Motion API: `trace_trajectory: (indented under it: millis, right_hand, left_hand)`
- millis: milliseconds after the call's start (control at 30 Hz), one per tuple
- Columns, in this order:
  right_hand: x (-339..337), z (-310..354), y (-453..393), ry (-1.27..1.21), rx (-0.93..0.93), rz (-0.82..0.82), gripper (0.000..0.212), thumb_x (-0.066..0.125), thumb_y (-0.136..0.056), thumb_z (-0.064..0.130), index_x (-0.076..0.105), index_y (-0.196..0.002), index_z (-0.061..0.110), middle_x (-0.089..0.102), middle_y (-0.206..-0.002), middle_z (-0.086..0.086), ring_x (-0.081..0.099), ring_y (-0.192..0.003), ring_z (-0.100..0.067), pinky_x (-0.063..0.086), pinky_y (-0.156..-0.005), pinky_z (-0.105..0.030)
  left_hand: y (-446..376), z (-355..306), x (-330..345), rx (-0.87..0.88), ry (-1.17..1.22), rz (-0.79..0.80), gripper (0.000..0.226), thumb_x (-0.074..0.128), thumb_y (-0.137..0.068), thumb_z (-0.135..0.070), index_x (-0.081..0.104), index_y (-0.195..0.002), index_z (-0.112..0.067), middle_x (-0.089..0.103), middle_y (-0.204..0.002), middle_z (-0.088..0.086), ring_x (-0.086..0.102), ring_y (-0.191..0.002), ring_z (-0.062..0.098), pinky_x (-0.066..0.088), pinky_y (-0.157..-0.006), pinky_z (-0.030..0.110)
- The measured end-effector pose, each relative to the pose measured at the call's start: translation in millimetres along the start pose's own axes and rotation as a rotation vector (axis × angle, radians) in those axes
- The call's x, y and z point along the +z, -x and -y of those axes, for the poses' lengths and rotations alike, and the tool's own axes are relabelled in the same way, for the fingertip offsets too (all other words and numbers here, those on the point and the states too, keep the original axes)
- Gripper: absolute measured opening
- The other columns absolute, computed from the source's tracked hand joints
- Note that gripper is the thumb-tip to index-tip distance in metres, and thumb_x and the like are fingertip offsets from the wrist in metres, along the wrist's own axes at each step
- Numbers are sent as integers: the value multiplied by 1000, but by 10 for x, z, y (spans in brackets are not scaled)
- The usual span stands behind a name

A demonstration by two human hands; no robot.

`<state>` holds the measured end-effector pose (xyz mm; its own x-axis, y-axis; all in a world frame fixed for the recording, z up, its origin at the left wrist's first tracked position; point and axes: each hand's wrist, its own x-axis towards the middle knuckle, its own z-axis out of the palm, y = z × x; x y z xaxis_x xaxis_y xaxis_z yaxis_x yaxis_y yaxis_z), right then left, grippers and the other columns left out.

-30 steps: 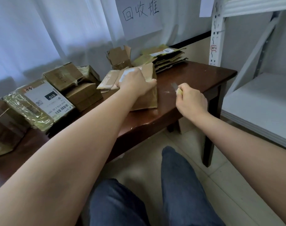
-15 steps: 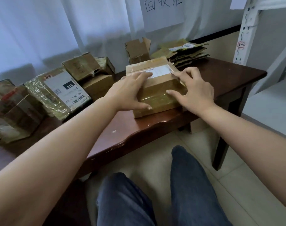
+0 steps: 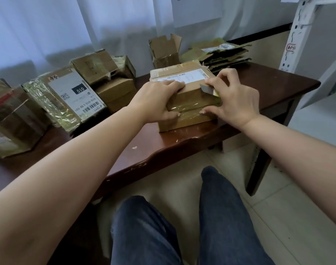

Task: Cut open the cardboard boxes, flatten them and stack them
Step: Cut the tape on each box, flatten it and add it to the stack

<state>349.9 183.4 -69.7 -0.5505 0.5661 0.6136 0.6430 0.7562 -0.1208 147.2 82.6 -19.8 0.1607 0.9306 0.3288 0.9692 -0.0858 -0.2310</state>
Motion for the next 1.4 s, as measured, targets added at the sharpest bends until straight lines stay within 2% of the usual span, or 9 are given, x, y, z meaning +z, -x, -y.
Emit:
trace_trajectory:
  millis: [267,400,500,567,667,867,1033,1233,1400]
  right_hand:
    - [-4,7,28,44,-79,-50,83,78,-60,61,54,-126,18,54,-119,-11,62,-65,-28,30,-48,-21]
    - [-20,-30,-8,34,-141,-90,65,78,-62,54,63,-115,20,60,-108,-7,63,-61,-29,35,-46,-22]
    - [-82,-26,-61,-29,-174,-193,38,56,-74,40,71,-101,18,65,-92,-5,62,-57,-33,43,-45,-26]
    - [-131,-30,-124,-81,-182,-196,48,40,-73,42,73,-97,16,67,-90,-5,64,-64,-35,48,-50,-32]
    - [-235,-47,-217,-258,-24,-74,45,48,-76,58,73,-90,23,69,-91,2,64,-86,-27,51,-68,-37]
    - [-156,-13,-264,-761,322,-111,30,77,-75,43,68,-73,15,64,-71,4,59,-72,-13,49,-71,-30]
    - [-59,114,-231,-705,374,-188,32,71,-80,45,59,-96,21,62,-87,9,60,-89,-13,51,-80,-35]
    - [43,134,-160,-580,316,-290,27,61,-89,41,56,-107,22,61,-103,3,56,-92,-12,49,-78,-33]
    - [96,135,-68,-495,338,-383,29,55,-94,35,53,-108,9,54,-105,-4,47,-84,-9,38,-71,-27]
  left_hand:
    - [-69,14,-116,55,-40,171,96,47,-60,-65,46,-135,-6,55,-126,14,52,-111,32,49,-88,47]
    - [-91,4,-216,82,-120,230,91,37,-56,-69,53,-119,-5,63,-107,11,57,-86,28,51,-74,39]
    - [-106,24,-305,47,-41,285,88,33,-59,-67,57,-115,-4,66,-106,18,60,-93,34,51,-78,42]
    - [-93,46,-391,28,61,313,89,33,-62,-67,59,-116,-2,66,-109,21,60,-100,35,49,-84,45]
    - [-6,132,-488,-49,360,246,69,48,-74,-61,70,-110,-7,70,-104,12,62,-99,25,47,-87,38]
    - [135,305,-190,-363,812,-240,25,64,-90,-42,64,-92,-18,60,-66,-10,54,-62,4,44,-65,23]
    - [28,202,-25,-379,683,-409,15,68,-87,-33,59,-93,-22,62,-95,-5,55,-82,1,45,-75,17]
    - [-15,23,45,-462,306,-318,22,51,-95,-46,65,-96,-29,69,-95,-9,60,-87,14,49,-69,33]
    - [100,-28,128,-402,398,-250,46,55,-88,-59,61,-121,-28,63,-117,-7,52,-113,12,44,-81,28]
